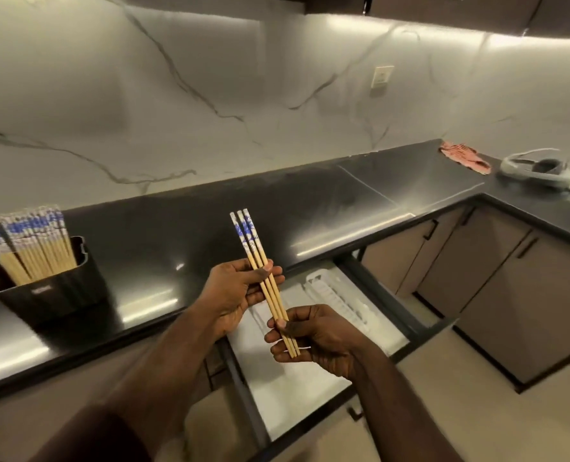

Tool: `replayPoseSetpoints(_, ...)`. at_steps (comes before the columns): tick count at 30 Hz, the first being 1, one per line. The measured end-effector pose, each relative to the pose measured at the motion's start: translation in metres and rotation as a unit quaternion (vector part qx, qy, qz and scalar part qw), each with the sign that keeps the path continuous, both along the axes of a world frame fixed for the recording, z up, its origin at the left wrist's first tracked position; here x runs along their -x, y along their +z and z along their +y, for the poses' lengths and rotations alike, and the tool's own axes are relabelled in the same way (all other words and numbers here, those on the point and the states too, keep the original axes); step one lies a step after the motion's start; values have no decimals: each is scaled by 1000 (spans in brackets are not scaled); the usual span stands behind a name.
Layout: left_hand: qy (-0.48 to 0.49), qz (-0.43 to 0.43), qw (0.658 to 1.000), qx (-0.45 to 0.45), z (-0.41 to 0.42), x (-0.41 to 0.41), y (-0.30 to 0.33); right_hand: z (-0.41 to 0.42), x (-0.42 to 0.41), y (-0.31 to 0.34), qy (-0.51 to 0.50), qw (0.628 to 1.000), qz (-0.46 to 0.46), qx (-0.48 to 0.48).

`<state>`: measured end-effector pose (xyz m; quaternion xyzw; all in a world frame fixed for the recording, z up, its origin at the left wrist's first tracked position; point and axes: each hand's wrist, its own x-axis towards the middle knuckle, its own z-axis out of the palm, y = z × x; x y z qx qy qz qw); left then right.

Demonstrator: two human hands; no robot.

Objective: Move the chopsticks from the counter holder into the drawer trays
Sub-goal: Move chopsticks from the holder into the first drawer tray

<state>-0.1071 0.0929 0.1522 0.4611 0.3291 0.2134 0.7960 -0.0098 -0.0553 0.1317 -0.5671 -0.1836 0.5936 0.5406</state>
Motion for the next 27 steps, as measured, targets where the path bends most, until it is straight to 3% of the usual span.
replayPoseSetpoints(9,50,56,997,33,-31,-88,-51,-25,-104,-35,32,996,-36,70)
replayPoseSetpoints(27,54,170,980,89,-11,-109,-149,17,-112,-128,23,975,-91,202)
